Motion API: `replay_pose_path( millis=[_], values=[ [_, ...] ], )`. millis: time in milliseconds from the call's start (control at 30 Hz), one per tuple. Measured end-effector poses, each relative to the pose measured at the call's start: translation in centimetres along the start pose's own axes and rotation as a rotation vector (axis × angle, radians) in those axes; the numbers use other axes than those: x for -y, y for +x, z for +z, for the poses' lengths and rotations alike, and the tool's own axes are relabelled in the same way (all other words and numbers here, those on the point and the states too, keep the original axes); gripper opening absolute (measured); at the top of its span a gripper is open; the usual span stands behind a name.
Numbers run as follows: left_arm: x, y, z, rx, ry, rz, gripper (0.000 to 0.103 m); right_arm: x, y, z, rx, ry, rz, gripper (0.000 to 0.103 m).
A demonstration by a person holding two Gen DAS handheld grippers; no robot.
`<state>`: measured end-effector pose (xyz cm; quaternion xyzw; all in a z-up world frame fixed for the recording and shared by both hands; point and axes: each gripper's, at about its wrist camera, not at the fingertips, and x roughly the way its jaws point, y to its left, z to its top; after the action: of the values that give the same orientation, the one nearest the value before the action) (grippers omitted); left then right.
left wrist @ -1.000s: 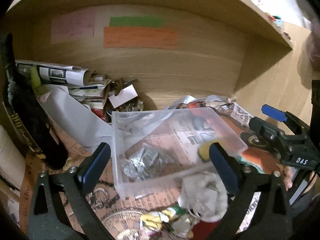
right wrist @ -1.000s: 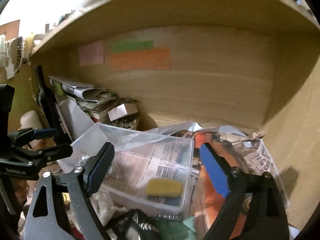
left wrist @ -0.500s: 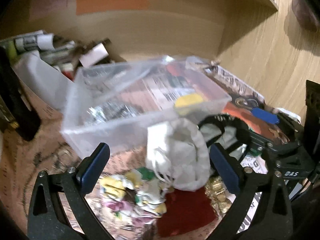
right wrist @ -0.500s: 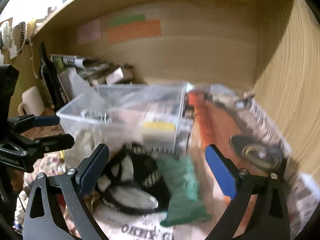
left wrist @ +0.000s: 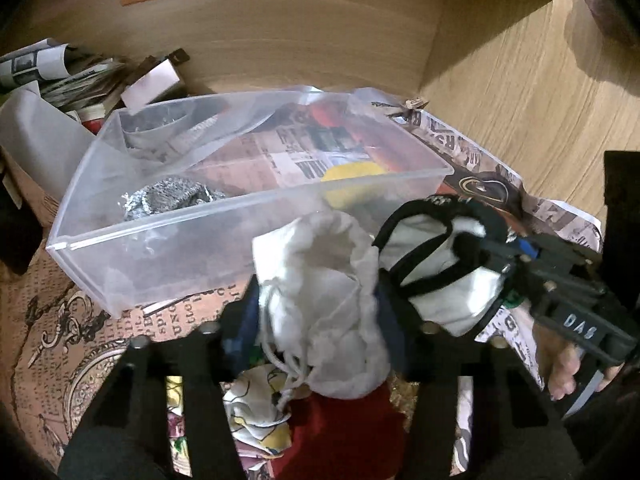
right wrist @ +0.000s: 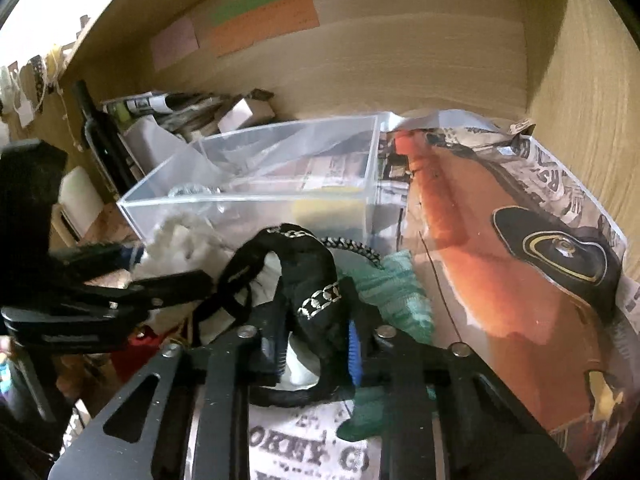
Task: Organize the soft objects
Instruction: 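Grasp the white cloth pouch with the left gripper while the right grasps the black strap, then lower the pouch into the box with the left gripper while the right drops the strap in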
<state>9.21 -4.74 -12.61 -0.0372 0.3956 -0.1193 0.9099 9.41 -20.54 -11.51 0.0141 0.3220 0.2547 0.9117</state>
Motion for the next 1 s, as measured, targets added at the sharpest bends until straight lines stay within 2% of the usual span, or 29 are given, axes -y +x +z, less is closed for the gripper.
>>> replay_pose_path(
  millis=[67, 267, 700, 867, 1000],
  values=[
    [0.0, -0.6, 0.0, 0.014, -0.002, -0.001, 0.037, -0.3, -0.7, 0.3, 0.029, -0.008, 0.004, 0.017],
    [-0.5, -3.2, 0.3, 0.081, -0.019, -0.004, 0.023, -1.0, -2.4, 1.9, 0.103, -0.026, 0.019, 0.016],
    [-1.7, -8.6, 3.2, 0.254, -0.033, 0.047, 0.023, -2.4, -6.1, 6.9, 0.316, -0.070, 0.036, 0.015],
    [-3.0, -9.7, 4.9, 0.315, -0.041, 0.086, 0.023, -2.6, -5.7, 8.8, 0.356, -0.066, 0.046, 0.015],
    [-4.1, -9.8, 6.0, 0.330, -0.044, 0.130, 0.023, -2.8, -4.1, 9.9, 0.351, -0.047, 0.061, 0.015]
  ],
)
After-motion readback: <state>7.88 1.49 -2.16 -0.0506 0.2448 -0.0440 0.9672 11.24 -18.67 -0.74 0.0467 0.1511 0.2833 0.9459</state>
